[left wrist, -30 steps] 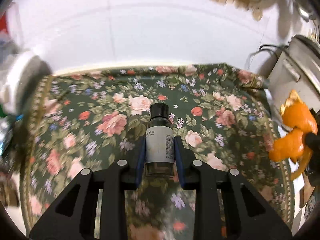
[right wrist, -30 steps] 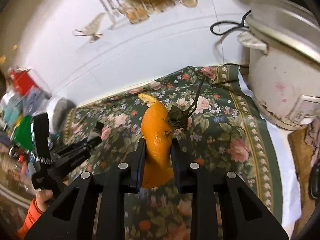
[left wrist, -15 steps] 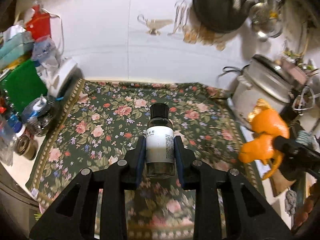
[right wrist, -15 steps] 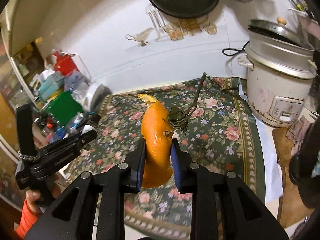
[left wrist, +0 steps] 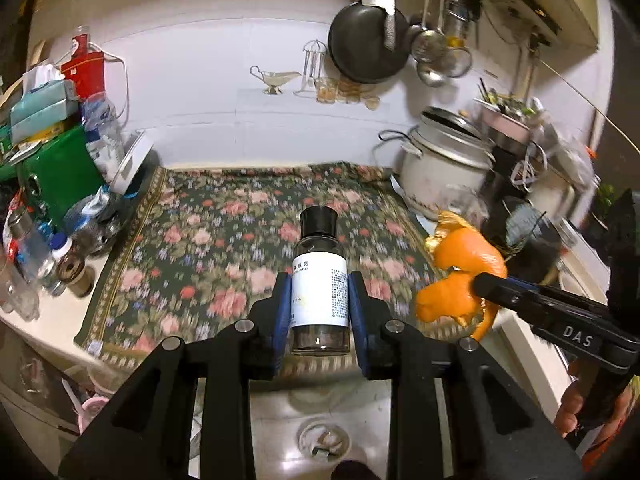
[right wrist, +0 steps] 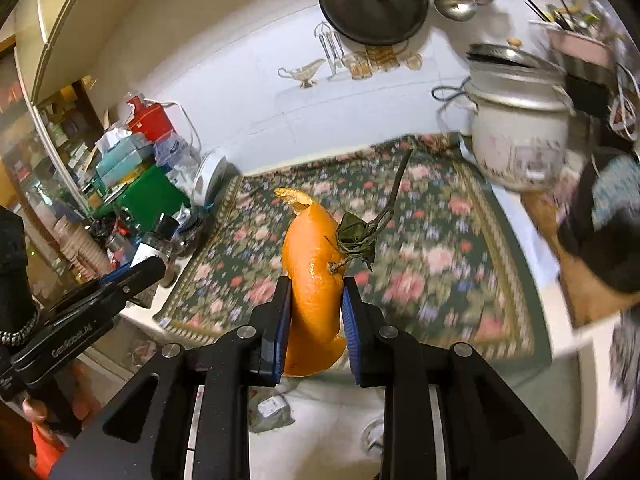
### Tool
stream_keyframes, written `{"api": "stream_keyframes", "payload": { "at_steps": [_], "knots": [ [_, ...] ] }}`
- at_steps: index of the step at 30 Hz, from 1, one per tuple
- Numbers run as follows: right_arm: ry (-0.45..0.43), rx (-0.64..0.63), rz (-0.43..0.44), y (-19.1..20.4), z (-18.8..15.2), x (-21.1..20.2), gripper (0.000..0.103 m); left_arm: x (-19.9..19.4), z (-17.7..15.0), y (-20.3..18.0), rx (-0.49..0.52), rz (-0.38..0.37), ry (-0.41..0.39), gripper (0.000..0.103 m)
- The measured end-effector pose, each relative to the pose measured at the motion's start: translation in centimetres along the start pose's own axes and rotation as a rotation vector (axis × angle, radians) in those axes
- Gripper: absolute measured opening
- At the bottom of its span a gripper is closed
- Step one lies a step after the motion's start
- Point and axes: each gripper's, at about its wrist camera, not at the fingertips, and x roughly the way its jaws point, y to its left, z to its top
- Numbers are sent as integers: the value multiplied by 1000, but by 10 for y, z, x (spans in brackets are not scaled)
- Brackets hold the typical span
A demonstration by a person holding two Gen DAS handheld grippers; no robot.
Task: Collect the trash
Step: 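Carry the orange peel and small bottle down over the bucket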
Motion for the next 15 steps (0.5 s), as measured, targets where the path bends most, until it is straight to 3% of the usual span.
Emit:
{"api": "stream_keyframes", "payload": {
  "at_steps": [8, 15],
  "knots": [
    [49, 58, -18, 36, -72, -24, 22, -51, -66, 6, 71, -18, 75, 27],
    [150, 102, -67, 33, -113, -30, 22, -50, -108, 4, 63, -59, 187, 27]
  ]
}}
